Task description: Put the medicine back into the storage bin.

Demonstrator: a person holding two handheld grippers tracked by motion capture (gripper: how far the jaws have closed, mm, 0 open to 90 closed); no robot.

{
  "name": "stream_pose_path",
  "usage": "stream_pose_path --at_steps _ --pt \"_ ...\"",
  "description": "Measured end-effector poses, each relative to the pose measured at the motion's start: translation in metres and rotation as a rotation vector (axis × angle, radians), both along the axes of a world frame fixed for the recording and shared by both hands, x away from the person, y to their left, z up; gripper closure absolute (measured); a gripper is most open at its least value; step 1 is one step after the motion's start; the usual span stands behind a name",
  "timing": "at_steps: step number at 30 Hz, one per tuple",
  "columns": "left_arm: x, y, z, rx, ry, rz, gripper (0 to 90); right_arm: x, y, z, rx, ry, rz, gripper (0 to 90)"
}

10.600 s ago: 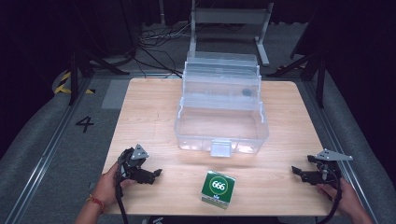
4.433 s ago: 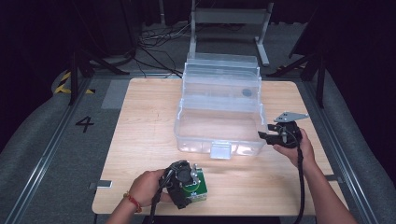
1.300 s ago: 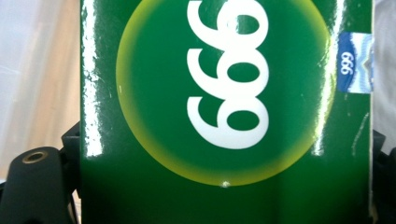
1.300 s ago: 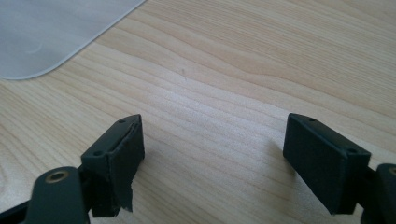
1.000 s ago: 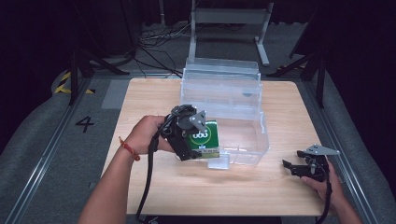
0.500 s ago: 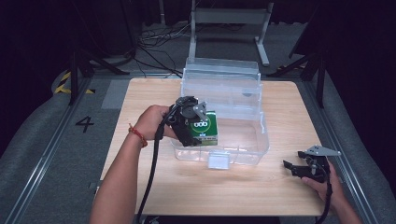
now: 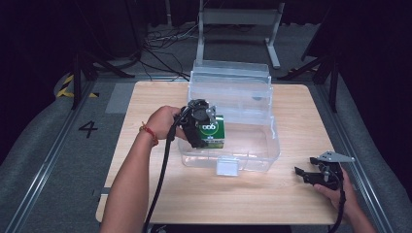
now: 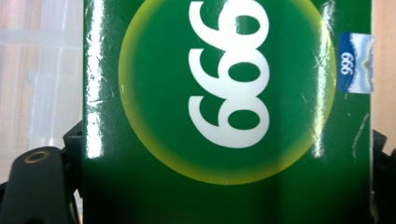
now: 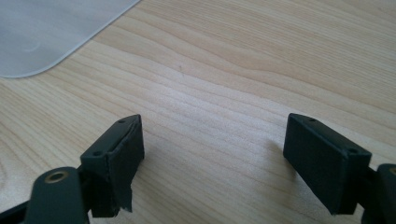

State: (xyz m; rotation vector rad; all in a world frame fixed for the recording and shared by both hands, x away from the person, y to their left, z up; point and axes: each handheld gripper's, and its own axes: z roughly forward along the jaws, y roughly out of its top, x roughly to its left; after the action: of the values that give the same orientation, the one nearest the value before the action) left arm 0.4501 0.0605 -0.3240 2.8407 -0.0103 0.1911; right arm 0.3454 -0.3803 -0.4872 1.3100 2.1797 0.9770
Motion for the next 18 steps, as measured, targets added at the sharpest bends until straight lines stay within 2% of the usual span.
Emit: stream_pose_path --at_steps 6,7,11,15,18 --pt "0.006 0.004 -0.01 0.002 0.002 0.012 15.9 0.002 0.001 0.0 -0.001 0.001 0.001 19.4" --pt "0.007 0.005 -0.011 0.001 0.014 0.005 15.9 0.002 0.001 0.0 -0.001 0.001 0.0 19.4" --pt "0.009 0.009 -0.018 0.012 0.008 -0.003 15.9 0.002 0.001 0.0 -0.002 0.002 0.002 19.3" --pt "0.01 0.013 -0.024 0.023 0.034 -0.015 15.9 0.002 0.001 0.0 -0.002 0.002 0.003 19.3" --pt "0.01 0.014 -0.028 0.024 0.028 0.004 15.8 0.002 0.001 0.0 -0.002 0.002 0.003 19.3"
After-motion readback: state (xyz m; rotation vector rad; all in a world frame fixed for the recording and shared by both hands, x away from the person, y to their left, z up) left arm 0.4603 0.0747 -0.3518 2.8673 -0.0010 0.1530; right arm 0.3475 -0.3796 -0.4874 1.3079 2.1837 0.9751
